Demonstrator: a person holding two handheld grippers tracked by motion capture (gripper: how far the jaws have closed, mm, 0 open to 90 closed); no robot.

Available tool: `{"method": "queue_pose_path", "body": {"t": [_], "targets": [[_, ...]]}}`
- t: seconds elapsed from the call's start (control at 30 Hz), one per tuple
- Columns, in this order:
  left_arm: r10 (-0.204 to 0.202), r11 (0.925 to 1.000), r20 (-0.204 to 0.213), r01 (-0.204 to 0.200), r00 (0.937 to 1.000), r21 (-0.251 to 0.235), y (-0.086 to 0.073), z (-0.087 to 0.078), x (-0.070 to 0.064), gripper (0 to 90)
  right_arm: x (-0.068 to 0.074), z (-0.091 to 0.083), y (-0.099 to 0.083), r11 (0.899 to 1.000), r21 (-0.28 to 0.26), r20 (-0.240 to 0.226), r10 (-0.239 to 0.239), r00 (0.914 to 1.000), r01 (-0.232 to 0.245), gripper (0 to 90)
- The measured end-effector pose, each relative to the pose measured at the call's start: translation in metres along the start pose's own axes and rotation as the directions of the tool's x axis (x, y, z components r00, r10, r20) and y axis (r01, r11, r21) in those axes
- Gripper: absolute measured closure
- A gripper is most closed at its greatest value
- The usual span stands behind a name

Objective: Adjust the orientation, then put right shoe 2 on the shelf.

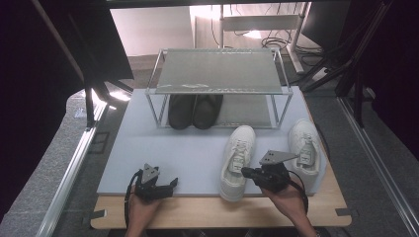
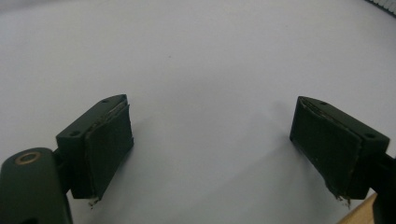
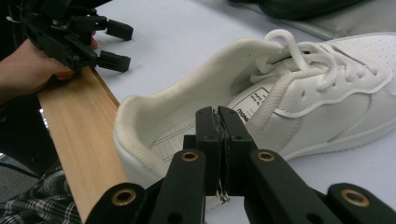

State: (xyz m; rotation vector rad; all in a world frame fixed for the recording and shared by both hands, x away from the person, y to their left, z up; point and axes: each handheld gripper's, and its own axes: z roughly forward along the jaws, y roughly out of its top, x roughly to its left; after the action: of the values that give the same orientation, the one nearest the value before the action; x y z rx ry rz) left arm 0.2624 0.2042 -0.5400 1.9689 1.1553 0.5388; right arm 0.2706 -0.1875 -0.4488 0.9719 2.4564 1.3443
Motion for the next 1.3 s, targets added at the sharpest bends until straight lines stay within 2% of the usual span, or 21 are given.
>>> {"method": "queue_pose_path", "body": {"t": [0.53,0.67,1.0,1.3], "targets": [[0.000,1.0000,0.000,0.000,1.0000,0.000,0.000,0.000,0.000,12.5,0.000,0.020,-0.001,0.999,0.034,-0.021,-0.008,0.9997,0.009,89.1],[0.000,1.0000,0.000,0.000,1.0000,0.000,0.000,0.000,0.000,12.5,-0.003,0.019,-0.002,0.999,0.038,-0.033,0.005,0.9995,-0.004,89.6],[0.000,1.0000,0.000,0.000,1.0000,0.000,0.000,0.000,0.000,12.5,-0.007,0.013,-0.006,0.999,0.035,-0.023,0.015,0.9996,-0.014,89.8],[0.000,1.0000,0.000,0.000,1.0000,0.000,0.000,0.000,0.000,12.5,-0.017,0.002,-0.012,0.999,0.038,-0.031,0.026,0.9992,-0.025,89.8]]}}
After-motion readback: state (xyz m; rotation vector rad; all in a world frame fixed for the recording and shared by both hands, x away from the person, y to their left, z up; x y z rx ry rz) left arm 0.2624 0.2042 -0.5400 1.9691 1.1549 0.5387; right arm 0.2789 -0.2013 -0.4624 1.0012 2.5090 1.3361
